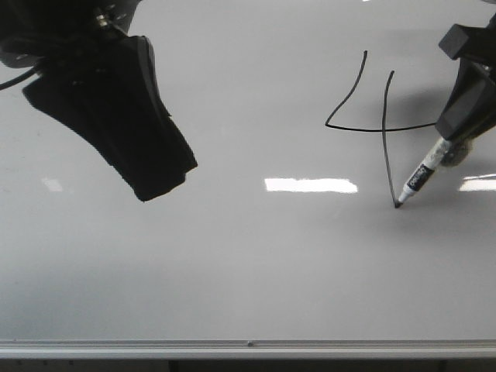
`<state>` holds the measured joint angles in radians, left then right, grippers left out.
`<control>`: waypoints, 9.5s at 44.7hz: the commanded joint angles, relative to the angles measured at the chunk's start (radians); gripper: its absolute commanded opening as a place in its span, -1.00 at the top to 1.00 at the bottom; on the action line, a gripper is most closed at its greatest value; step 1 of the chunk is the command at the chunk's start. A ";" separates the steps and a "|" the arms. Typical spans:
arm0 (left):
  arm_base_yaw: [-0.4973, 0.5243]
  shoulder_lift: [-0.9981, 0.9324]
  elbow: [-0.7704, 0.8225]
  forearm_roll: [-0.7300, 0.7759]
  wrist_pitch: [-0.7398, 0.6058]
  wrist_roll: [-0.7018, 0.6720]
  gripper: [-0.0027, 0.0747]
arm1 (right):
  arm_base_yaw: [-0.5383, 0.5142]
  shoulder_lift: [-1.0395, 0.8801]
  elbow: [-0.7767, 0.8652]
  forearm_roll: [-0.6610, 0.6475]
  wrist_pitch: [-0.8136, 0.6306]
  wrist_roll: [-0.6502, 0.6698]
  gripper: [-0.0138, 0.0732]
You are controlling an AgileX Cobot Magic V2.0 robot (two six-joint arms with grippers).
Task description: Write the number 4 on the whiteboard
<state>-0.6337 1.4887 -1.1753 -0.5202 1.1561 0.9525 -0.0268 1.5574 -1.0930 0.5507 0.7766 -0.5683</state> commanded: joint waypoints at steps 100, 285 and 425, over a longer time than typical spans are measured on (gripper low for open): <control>0.097 -0.047 -0.024 0.042 -0.290 -0.172 0.98 | 0.379 -0.485 -0.044 0.101 0.016 -0.044 0.44; 0.609 -1.515 0.915 0.441 -0.853 -0.870 0.98 | 0.189 -0.882 0.351 0.106 -0.030 -0.044 0.83; 0.611 -1.509 1.187 0.449 -1.107 -0.870 0.98 | 0.030 -1.586 1.106 -0.429 -0.647 0.458 0.83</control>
<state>-0.0219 -0.0068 0.0078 -0.0675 0.1376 0.0836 0.0091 -0.0108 0.0273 0.1306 0.2095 -0.1130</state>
